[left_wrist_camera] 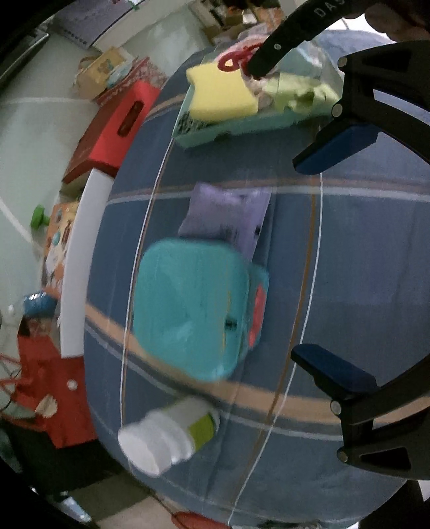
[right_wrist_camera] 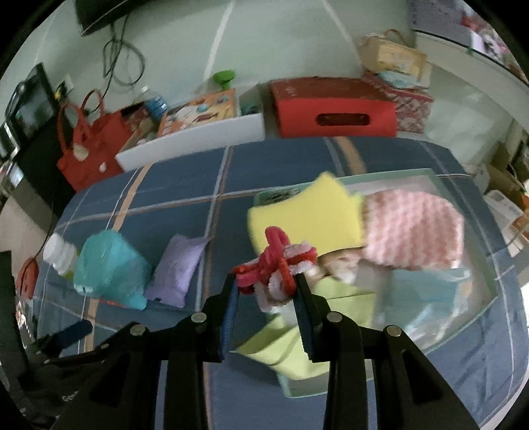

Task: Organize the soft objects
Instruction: 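Grasp the purple pouch with the left tool while the right tool carries the toy toward the tray, then lift the purple pouch with the left tool over the tray while the right tool holds the toy above it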

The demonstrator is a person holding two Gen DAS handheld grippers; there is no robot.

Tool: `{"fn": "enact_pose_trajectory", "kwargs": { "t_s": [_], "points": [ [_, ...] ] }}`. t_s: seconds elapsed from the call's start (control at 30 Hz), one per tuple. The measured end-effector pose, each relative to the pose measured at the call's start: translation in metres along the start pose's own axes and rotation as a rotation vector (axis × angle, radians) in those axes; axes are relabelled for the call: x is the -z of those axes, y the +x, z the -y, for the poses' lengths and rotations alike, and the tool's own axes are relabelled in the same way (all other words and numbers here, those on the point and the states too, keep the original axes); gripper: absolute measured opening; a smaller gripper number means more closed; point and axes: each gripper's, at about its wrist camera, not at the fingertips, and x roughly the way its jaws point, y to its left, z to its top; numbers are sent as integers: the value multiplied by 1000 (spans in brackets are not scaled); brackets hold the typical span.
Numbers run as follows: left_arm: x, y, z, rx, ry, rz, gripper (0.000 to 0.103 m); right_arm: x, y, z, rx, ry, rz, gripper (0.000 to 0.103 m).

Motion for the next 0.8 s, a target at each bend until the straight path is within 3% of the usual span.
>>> {"fn": "enact_pose_trajectory", "kwargs": {
  "t_s": [0.27,0.37,0.4,0.57,0.77,0.8],
  "points": [
    [-21,-3,70,-17,159,5,103,-8,-32,51,21,116,82,34],
    [-33,13,85,-29,178,-18,93,-9,-36,67,35,153,91,34],
    [-36,18,88,-41,180,-32,88,-9,-37,73,36,169,92,34],
    [-41,34,82,-147,184,-38,86,-9,-36,83,21,199,90,34],
    [-36,49,80,-225,207,-41,76,-8,-33,83,5,201,76,34],
    [-36,51,80,-239,213,-40,70,-8,-33,82,4,200,75,34]
  ]
}}
